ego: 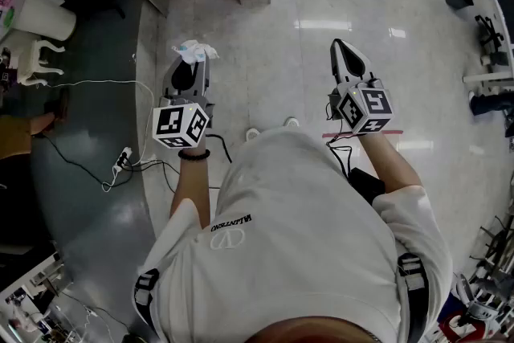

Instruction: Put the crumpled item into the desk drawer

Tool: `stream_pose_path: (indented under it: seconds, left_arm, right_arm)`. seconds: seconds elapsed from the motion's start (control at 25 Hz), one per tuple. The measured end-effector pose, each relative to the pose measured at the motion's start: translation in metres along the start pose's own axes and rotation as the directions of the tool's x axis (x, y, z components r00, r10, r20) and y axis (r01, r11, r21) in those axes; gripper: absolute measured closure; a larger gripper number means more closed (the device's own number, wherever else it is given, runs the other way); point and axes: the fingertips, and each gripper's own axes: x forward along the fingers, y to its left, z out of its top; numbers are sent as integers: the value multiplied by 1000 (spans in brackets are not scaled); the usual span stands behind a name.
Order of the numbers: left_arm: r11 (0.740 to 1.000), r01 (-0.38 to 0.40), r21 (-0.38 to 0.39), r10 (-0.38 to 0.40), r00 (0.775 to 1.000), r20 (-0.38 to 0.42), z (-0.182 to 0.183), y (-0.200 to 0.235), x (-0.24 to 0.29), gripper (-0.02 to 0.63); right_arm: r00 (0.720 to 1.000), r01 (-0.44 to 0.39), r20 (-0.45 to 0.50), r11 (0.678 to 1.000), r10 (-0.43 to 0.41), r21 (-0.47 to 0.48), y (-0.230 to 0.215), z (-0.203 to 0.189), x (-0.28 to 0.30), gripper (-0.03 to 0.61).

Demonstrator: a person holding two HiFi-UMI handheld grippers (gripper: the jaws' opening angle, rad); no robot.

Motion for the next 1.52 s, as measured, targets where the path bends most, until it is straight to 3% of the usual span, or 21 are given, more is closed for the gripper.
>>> stream_pose_path:
  seconds: [0.6, 1.08, 1.52]
  left_arm:
    - [1000, -3, 3, 3, 1000, 2, 1, -17, 5, 529]
    - [1000, -10, 10, 10, 1000, -3, -4, -50, 41, 530]
    - [998, -64, -1, 64, 998, -20, -17, -73, 55, 529]
  right_arm:
    - [1000, -29, -3, 999, 29, 34, -10, -4, -3, 580]
    - [999, -43, -3, 998, 43, 34, -52, -2, -2, 580]
    - [996, -77, -39, 996, 79, 37, -89, -12, 0, 580]
